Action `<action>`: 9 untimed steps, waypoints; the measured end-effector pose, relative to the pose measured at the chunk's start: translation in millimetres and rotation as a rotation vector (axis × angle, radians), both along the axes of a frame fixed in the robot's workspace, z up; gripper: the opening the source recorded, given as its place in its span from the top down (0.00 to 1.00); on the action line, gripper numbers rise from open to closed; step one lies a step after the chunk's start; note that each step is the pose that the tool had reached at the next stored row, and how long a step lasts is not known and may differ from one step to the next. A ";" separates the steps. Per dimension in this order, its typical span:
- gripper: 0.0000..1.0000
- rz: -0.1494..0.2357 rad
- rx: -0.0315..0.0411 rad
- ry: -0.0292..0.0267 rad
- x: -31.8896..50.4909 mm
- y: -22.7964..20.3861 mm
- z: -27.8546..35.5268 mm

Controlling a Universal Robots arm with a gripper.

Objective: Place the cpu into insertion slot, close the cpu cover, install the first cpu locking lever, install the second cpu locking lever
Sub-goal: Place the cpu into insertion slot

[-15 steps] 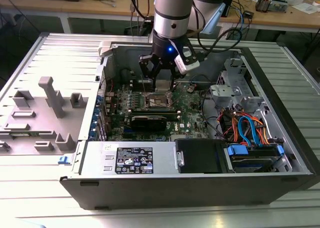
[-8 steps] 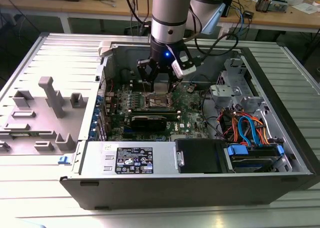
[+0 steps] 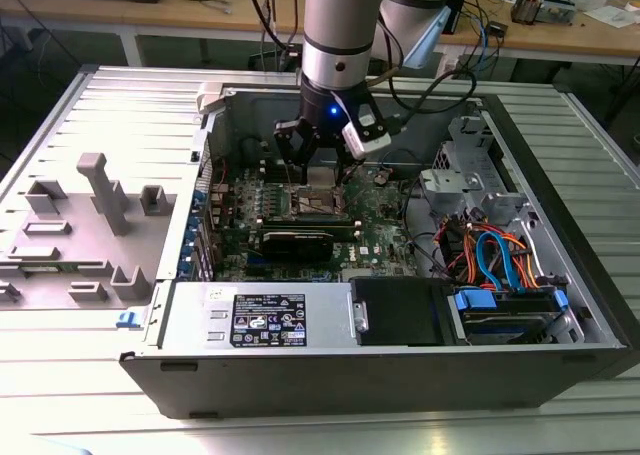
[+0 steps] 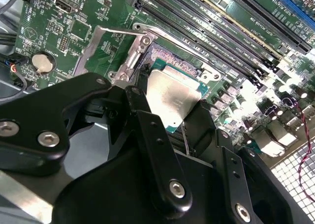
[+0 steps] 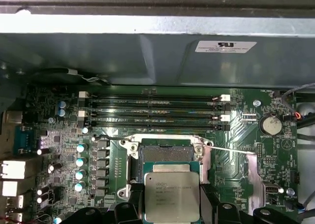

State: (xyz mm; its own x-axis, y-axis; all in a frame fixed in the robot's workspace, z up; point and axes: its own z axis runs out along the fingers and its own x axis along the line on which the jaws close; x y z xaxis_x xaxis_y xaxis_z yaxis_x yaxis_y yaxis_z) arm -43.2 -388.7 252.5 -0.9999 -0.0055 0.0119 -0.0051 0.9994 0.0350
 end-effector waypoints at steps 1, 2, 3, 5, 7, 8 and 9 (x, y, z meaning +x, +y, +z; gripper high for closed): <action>0.45 -0.025 0.0001 0.0000 0.0 0.0 -0.1; 0.45 -0.046 0.0000 0.0000 0.0 0.0 -0.3; 0.45 -0.059 0.0001 0.0000 0.0 0.0 -0.4; 0.45 -0.107 0.0001 0.0000 0.0 0.0 -0.7; 0.45 -0.117 0.0000 0.0000 0.0 0.0 -0.7; 0.45 -0.118 0.0001 0.0000 0.0 0.0 -0.7; 0.45 -0.118 0.0001 0.0000 0.0 0.0 -0.8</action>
